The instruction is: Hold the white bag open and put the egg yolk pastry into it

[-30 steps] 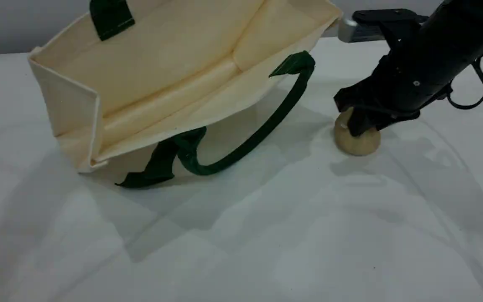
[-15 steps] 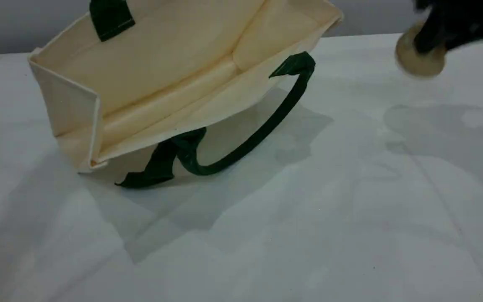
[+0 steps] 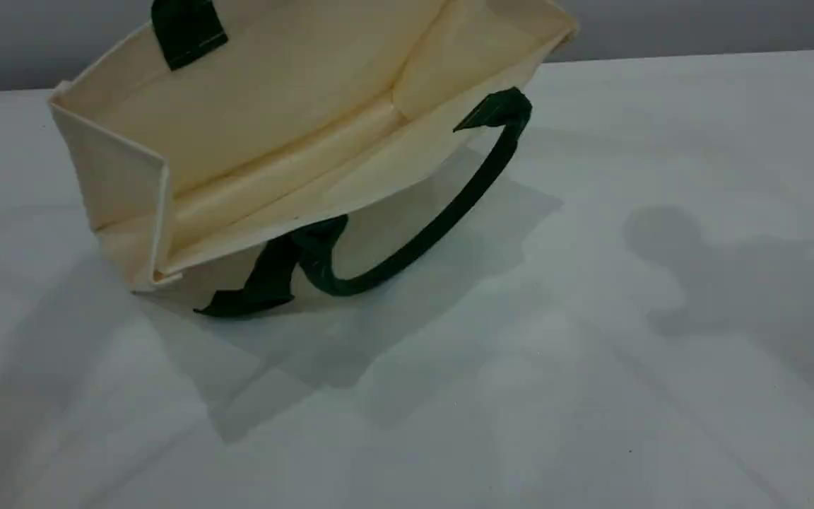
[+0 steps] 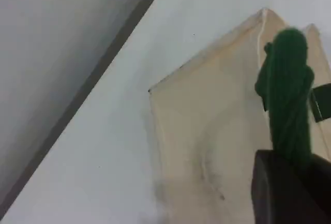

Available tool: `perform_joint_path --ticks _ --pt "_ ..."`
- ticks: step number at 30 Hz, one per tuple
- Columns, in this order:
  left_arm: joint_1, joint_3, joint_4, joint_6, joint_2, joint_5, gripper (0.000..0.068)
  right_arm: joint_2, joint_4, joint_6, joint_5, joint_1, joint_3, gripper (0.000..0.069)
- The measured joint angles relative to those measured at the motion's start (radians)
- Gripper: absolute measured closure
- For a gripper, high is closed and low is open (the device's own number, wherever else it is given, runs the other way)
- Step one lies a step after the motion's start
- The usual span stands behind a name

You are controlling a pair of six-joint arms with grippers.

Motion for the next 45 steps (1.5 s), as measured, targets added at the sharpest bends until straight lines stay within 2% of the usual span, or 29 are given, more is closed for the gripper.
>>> perform_joint_path --ticks 5,10,15,22,28,37,39,41,45 --pt "0.000 0.000 0.000 0.000 0.000 0.000 0.0589 0.005 0.001 -0.001 -0.036 0.173 0.000 0.0545" --pt "0.000 0.000 0.001 0.000 0.000 0.000 0.0589 0.049 0.014 -0.001 -0.122 0.332 -0.001 0.0545" --pt "0.000 0.000 0.001 -0.002 0.000 0.000 0.0589 0.142 0.016 -0.024 -0.232 0.434 -0.003 0.0547" --pt "0.000 0.000 0.001 -0.004 0.000 0.000 0.0589 0.304 0.016 -0.040 -0.380 0.464 -0.043 0.0547" --pt "0.000 0.000 0.001 -0.004 0.000 0.000 0.0589 0.427 0.014 -0.038 -0.304 0.476 -0.163 0.0548" --pt "0.000 0.000 0.001 -0.004 0.000 0.000 0.0589 0.570 0.013 -0.038 -0.299 0.530 -0.313 0.0547" --pt "0.000 0.000 0.001 -0.004 0.000 0.000 0.0589 0.572 0.013 -0.038 -0.296 0.532 -0.329 0.0509" --pt "0.000 0.000 0.001 -0.004 0.000 0.000 0.0589 0.572 0.013 -0.038 -0.296 0.532 -0.336 0.0433" --pt "0.000 0.000 0.001 -0.004 0.000 0.000 0.0589 0.570 0.013 -0.038 -0.288 0.531 -0.336 0.0221"
